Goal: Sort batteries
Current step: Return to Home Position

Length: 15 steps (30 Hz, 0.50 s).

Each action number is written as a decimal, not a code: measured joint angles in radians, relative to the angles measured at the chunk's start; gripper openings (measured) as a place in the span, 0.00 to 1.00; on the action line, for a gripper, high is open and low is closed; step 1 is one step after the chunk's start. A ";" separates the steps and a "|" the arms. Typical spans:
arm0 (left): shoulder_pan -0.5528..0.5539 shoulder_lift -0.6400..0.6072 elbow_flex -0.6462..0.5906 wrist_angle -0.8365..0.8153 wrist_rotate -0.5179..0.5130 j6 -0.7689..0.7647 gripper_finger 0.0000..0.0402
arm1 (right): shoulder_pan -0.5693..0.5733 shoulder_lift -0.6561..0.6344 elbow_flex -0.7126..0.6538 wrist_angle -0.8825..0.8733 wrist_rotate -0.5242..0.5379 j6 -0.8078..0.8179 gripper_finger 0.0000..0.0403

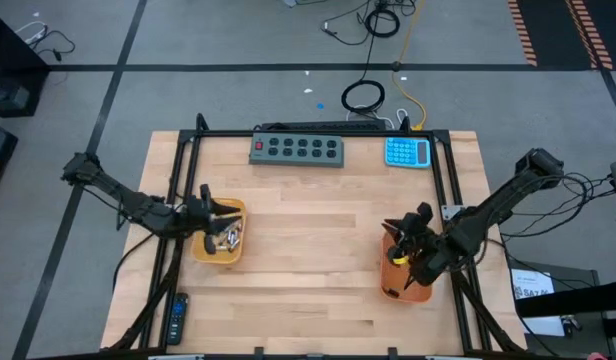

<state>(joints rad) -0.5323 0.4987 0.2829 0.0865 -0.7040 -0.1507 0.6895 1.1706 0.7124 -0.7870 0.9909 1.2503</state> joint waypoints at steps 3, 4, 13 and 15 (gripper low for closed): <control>0.002 -0.084 -0.039 -0.012 -0.004 0.001 0.19 | 0.000 -0.105 -0.105 0.170 0.036 -0.137 0.09; 0.002 -0.108 -0.046 -0.023 -0.004 -0.001 0.17 | 0.000 -0.143 -0.143 0.227 0.040 -0.179 0.08; 0.002 -0.244 -0.079 -0.048 -0.071 0.000 0.06 | -0.009 -0.474 -0.462 0.745 0.055 -0.541 0.01; 0.002 -0.259 -0.079 -0.057 -0.076 0.005 0.06 | -0.014 -0.527 -0.524 0.886 0.034 -0.665 0.01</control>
<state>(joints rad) -0.5308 0.2401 0.2035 0.0294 -0.7798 -0.1461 0.6751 0.6433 0.1888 0.0991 1.0248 0.5856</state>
